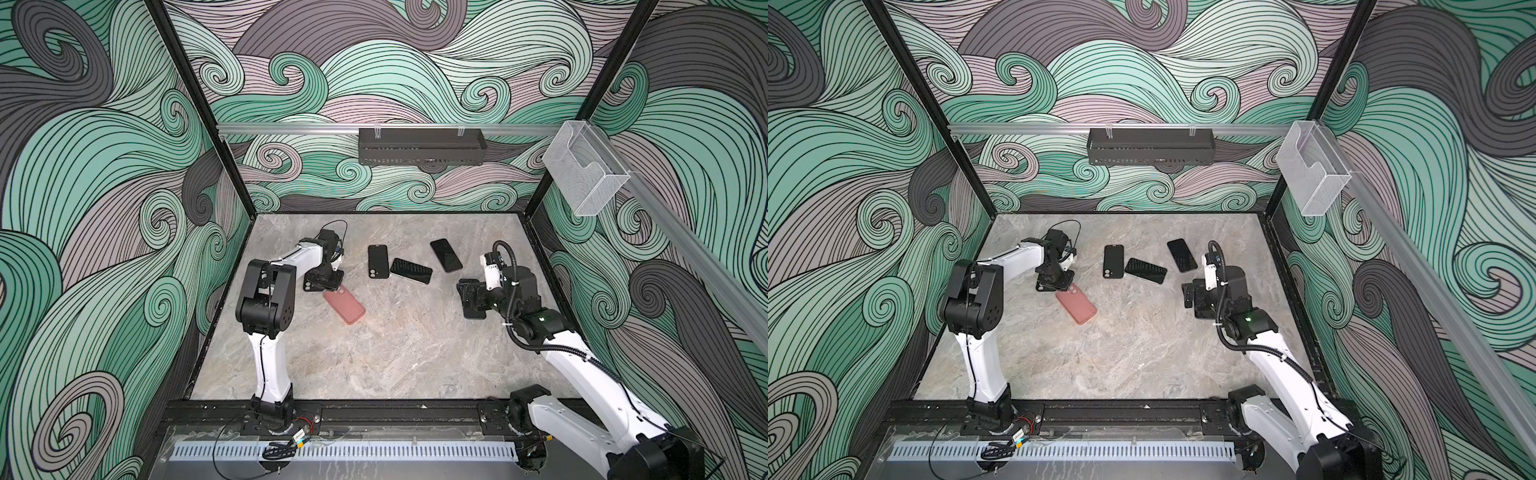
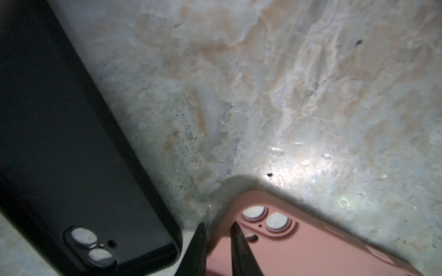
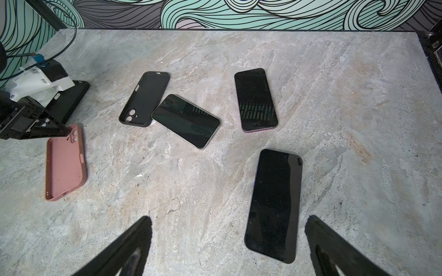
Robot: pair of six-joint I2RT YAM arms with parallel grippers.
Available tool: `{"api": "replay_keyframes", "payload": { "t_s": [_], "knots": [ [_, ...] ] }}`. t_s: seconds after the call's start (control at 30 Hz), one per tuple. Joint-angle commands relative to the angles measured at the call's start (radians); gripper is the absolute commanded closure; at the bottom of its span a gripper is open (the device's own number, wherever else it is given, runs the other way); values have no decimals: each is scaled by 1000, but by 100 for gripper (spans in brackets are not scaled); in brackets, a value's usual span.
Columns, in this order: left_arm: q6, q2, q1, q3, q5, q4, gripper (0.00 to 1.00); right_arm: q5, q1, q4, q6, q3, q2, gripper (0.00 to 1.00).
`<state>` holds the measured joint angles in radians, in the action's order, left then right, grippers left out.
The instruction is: Put the phone into the phone case
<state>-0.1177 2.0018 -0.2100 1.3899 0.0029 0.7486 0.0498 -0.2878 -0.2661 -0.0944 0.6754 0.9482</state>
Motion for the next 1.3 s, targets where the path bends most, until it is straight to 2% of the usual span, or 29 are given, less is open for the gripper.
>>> {"api": "replay_keyframes", "payload": {
  "t_s": [0.0, 0.23, 0.43, 0.67, 0.87, 0.93, 1.1, 1.27],
  "knots": [
    [21, 19, -7, 11, -7, 42, 83, -13, -6, 2, -13, -11, -15, 1],
    [88, -33, -28, -47, -2, 37, 95, -21, -5, -9, -22, -5, -25, 1],
    [207, -114, -112, -138, -24, 21, 100, -26, -6, -28, -35, 0, -44, 1],
    [510, -221, -236, -212, -122, 56, 100, -5, -5, -37, -39, 10, -45, 1],
    [774, -345, -343, -323, -107, 0, 100, 36, -8, 1, -7, -2, -40, 1],
    [827, -365, -392, -346, -107, -31, 100, 49, -8, 26, -7, -12, -51, 1],
    [927, -335, -483, -334, -125, -38, 100, 45, -10, 13, 7, 14, -43, 1],
    [956, -270, -533, -297, -120, -63, 100, 55, -12, -17, 20, 42, -8, 1]
  ]
}}
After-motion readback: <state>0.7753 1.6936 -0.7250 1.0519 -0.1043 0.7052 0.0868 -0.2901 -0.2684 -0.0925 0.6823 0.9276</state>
